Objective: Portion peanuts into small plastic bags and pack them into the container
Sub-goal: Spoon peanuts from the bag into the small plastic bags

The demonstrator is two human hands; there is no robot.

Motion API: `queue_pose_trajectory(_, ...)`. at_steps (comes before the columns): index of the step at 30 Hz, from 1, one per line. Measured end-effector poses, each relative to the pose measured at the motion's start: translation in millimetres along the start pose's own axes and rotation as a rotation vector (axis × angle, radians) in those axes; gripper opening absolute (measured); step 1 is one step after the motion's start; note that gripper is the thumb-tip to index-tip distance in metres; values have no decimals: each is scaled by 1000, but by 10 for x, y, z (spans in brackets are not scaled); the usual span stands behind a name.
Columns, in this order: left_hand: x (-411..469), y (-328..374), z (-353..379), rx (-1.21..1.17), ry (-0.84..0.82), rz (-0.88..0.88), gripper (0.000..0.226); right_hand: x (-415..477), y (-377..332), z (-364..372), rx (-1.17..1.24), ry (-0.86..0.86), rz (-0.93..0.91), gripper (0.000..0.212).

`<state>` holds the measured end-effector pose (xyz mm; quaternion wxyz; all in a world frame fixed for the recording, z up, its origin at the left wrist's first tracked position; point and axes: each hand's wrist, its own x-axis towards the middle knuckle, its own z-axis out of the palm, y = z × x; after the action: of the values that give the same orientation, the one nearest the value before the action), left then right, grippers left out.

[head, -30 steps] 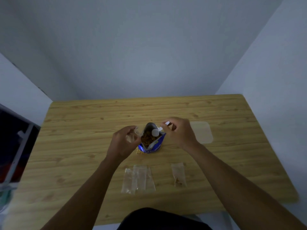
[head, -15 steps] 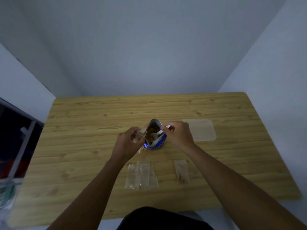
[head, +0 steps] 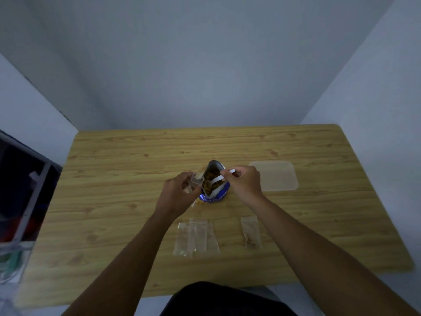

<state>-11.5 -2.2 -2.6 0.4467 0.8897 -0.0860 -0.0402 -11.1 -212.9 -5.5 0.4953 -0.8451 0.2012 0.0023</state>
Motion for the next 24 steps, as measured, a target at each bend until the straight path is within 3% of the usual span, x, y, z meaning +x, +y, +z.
queue_pose_trajectory(15,52,-43,0,19,10,-27,38,45,-4,-195,321,30,324,12)
queue_pose_trajectory(24,135,31,31,102,23,5,35,140,112,-507,495,27,398,14)
